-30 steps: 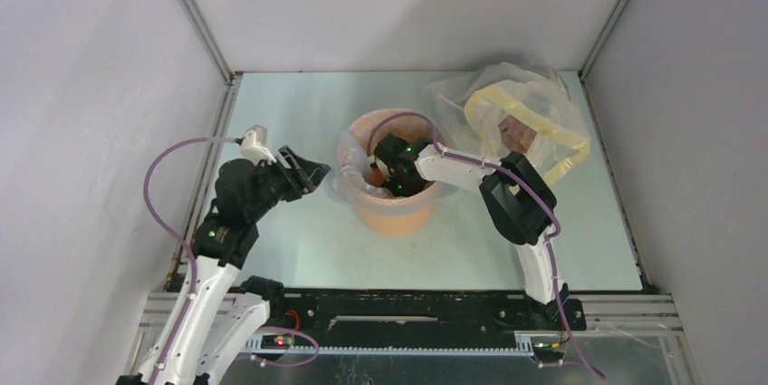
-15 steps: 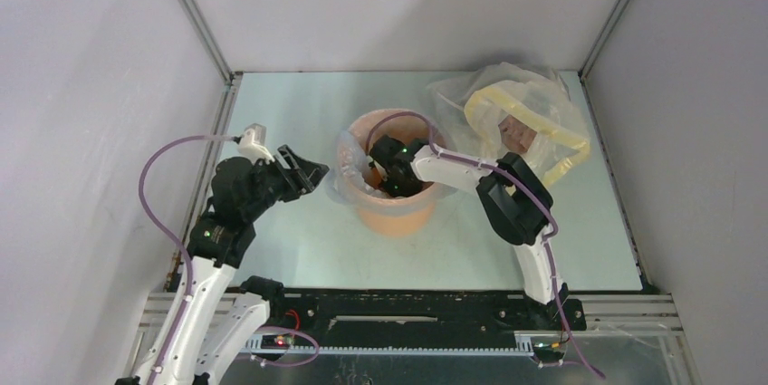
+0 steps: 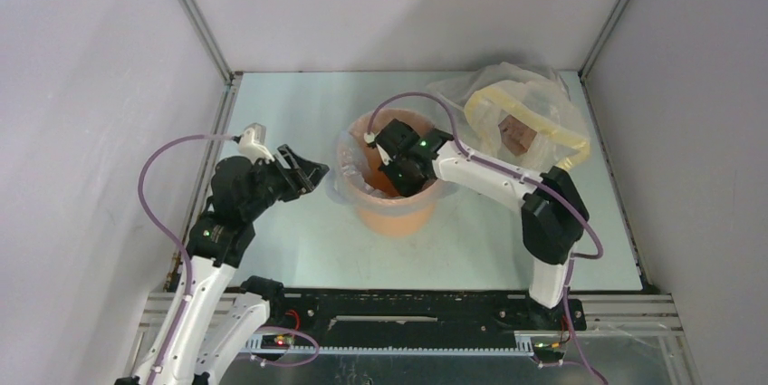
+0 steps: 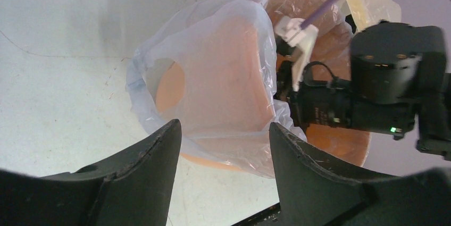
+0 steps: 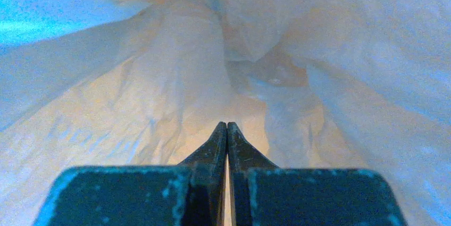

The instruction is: Put the trash bags into the trash bin

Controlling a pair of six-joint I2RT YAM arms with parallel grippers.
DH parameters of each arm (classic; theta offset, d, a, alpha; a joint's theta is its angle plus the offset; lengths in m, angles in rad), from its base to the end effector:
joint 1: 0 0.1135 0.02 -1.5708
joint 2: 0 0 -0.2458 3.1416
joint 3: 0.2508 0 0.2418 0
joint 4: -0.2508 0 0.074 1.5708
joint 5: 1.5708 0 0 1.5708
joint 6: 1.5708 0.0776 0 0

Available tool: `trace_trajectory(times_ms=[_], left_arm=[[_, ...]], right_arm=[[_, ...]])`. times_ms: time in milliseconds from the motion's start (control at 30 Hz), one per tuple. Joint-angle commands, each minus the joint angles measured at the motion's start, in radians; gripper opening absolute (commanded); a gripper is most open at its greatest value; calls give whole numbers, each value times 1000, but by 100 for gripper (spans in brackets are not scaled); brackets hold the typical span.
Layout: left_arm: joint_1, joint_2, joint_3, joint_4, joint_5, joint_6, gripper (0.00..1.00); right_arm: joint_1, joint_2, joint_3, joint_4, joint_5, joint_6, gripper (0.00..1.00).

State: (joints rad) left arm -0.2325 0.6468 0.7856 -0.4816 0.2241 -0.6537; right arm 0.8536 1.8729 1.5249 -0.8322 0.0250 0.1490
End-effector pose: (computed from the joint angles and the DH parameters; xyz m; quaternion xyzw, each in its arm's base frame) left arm 0.1794 -0.0602 0.3032 -0.1068 0.8077 -0.3280 0.4781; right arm 0.2588 0.2938 0.1845 -0.3362 0.9215 0.0825 0.1761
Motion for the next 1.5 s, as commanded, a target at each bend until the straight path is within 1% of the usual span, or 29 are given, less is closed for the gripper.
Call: trace_trajectory(times_ms=[0,67,167,200,267,300,367,433,467,533,567,633,667,800,867,933,1000,1100,1133,1267,1333,1400,1467], left_arm=[[9,-15,47,5,32,5,68],[8,-28,44,-4,51,3,68],[8,-39,49,-14,144,-6,68],[8,-43,51,-22,170,-7,68],[7,-62,52,-43,199,-1,68],[8,-74,49,-54,200,6,68],[8,-101,35,-74,193,15,69],[8,-115,20,-77,224,15,71],[9,-119,15,-78,246,12,71],[9,-126,7,-85,267,13,77],[9,-133,4,-91,264,19,83],[8,-156,-5,-114,228,35,98],[9,-168,-13,-121,206,47,100],[8,-216,-76,-95,123,51,100],[8,-243,-132,-44,87,38,100],[8,-267,-202,15,49,33,100],[8,-284,-254,63,-14,30,100],[8,-300,-318,124,-123,30,100],[7,-306,-341,158,-155,28,100],[8,-336,-428,268,-287,35,100],[8,-350,-463,323,-352,65,100],[8,-348,-495,361,-456,83,100],[8,-320,-518,445,-501,115,100]], right_arm=[[24,-134,75,-27,29,19,4],[29,-192,115,-47,55,18,4],[38,-282,151,-70,90,15,5],[43,-320,150,-69,99,11,8],[55,-410,127,-54,120,9,18],[62,-449,104,-42,131,10,27],[74,-533,44,-12,142,16,54],[84,-623,-47,23,149,20,85],[89,-670,-90,43,147,20,98],[92,-764,-171,75,138,23,100],[91,-811,-211,89,128,24,100],[92,-889,-287,114,104,29,100],[91,-925,-331,132,97,29,100],[90,-1026,-519,242,170,36,100],[87,-1052,-599,303,231,46,100],[77,-1081,-680,403,289,57,100],[44,-1111,-766,498,303,64,100],[-62,-1140,-872,599,262,101,100],[-132,-1145,-906,621,211,122,100],[-331,-1173,-963,657,97,166,100],[-399,-1184,-978,672,103,171,100],[-459,-1181,-988,685,159,188,100],[-507,-1164,-991,703,216,202,100]])
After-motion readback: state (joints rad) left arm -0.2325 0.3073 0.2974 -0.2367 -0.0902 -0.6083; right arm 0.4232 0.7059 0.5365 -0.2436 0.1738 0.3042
